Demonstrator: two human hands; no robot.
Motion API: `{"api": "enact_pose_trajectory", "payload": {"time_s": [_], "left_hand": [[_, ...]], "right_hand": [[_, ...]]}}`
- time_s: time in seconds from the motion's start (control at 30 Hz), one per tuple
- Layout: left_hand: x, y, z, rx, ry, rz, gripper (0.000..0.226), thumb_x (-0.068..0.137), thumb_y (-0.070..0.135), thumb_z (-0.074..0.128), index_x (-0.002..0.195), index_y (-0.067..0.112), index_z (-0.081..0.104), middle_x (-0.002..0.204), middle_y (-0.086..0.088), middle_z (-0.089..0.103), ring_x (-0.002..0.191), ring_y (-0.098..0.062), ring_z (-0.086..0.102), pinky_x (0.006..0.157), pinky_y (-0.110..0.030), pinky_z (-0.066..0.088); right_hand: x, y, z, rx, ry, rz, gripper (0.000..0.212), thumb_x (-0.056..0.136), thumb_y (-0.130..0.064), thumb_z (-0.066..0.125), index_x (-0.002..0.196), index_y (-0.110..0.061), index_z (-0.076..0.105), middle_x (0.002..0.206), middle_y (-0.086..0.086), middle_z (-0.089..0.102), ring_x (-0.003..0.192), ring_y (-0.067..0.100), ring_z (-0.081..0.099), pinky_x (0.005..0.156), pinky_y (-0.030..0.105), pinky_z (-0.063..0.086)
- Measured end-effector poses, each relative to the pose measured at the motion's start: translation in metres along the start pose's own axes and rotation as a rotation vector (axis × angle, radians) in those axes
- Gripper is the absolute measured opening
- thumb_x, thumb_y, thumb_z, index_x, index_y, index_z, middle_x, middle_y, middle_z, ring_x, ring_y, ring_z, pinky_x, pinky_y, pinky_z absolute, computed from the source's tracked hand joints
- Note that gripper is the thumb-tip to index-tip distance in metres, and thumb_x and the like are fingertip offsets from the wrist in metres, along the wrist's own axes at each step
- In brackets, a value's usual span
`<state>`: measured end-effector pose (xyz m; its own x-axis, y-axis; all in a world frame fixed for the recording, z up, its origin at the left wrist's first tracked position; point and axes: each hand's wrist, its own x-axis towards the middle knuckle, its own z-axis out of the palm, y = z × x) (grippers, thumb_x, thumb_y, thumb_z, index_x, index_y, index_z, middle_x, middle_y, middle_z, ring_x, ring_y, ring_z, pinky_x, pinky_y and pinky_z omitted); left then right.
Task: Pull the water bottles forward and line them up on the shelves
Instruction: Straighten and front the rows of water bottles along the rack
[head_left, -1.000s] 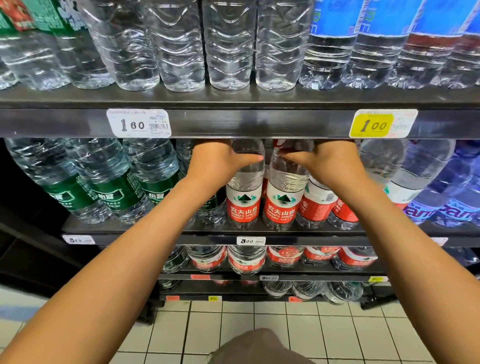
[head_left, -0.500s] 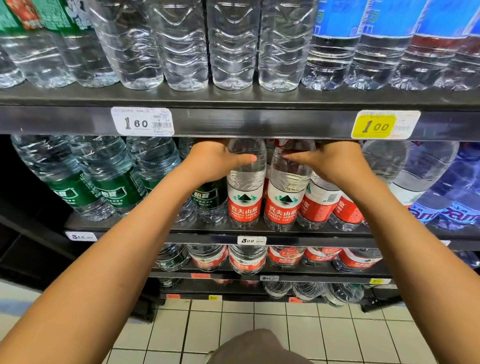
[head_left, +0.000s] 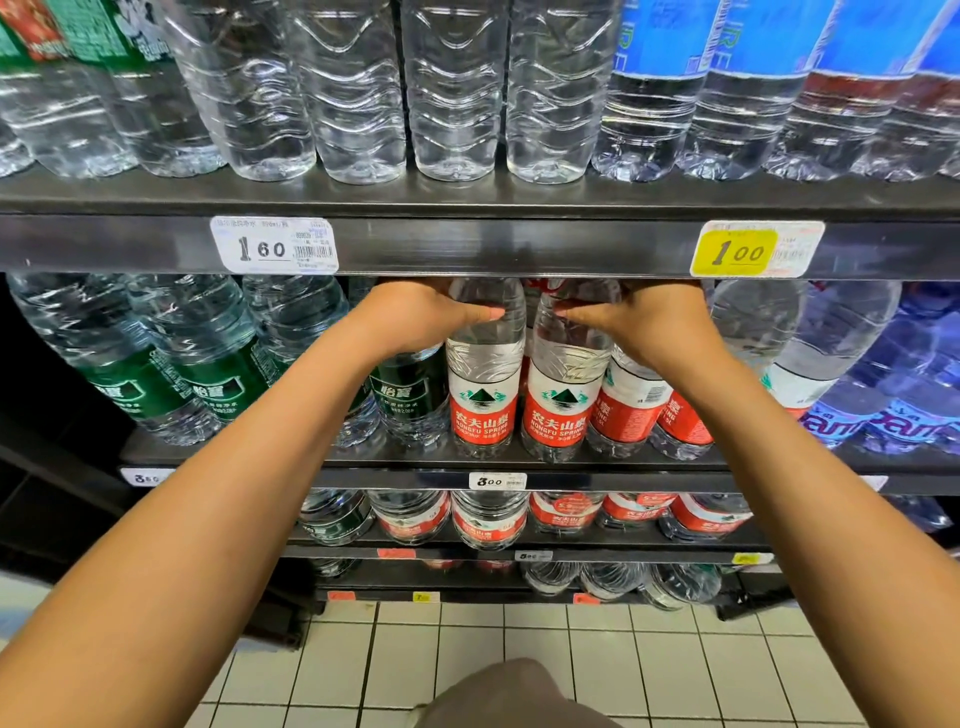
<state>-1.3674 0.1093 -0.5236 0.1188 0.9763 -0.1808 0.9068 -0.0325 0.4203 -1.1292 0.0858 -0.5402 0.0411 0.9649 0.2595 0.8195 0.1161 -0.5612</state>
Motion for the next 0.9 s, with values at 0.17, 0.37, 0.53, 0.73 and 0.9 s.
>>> {"api": "enact_pose_trajectory", "payload": {"time_s": [0.17,0.37,0.53,0.73,0.9], "left_hand": [[-0.004,0.003,0.0,-0.049,0.09,0.019,0.076,0.077,0.076,0.058,0.129,0.022,0.062,0.136,0.0,0.061,0.091,-0.012,0.048,0.079,-0.027,0.038],[-0.004,0.001,0.003,-0.082,0.092,0.009,0.069,0.078,0.077,0.055,0.119,0.022,0.066,0.118,-0.004,0.068,0.097,-0.018,0.056,0.075,-0.026,0.04],[-0.008,-0.002,0.015,-0.113,0.156,-0.003,0.061,0.08,0.071,0.06,0.058,0.014,0.057,0.048,0.004,0.045,0.054,-0.012,0.049,0.05,-0.024,0.035],[-0.013,-0.005,0.014,-0.225,0.149,0.007,0.061,0.077,0.069,0.065,0.067,0.009,0.06,0.059,-0.002,0.054,0.055,-0.014,0.051,0.053,-0.026,0.04],[-0.018,0.0,0.011,-0.229,0.157,0.043,0.053,0.081,0.063,0.066,0.067,0.012,0.061,0.058,0.003,0.055,0.056,-0.013,0.051,0.052,-0.024,0.04]], "right_hand": [[-0.001,0.0,-0.001,0.009,0.007,-0.017,0.056,0.076,-0.055,0.077,0.123,-0.025,0.067,0.124,-0.003,0.068,0.116,0.016,0.058,0.087,0.02,0.042],[0.002,0.002,0.0,-0.01,0.007,-0.011,0.058,0.076,-0.057,0.077,0.125,-0.026,0.066,0.126,-0.005,0.067,0.117,0.015,0.058,0.086,0.019,0.04],[-0.001,0.004,0.002,0.046,0.009,0.034,0.052,0.076,-0.054,0.078,0.118,-0.024,0.069,0.101,-0.004,0.07,0.083,0.008,0.056,0.068,0.018,0.042],[-0.003,0.0,-0.003,0.009,-0.011,0.028,0.052,0.077,-0.052,0.078,0.118,-0.021,0.069,0.115,-0.001,0.071,0.103,0.013,0.06,0.082,0.027,0.05],[-0.006,-0.004,-0.007,-0.018,-0.029,0.002,0.054,0.08,-0.051,0.075,0.121,-0.016,0.069,0.121,0.002,0.069,0.116,0.018,0.059,0.095,0.031,0.049]]}}
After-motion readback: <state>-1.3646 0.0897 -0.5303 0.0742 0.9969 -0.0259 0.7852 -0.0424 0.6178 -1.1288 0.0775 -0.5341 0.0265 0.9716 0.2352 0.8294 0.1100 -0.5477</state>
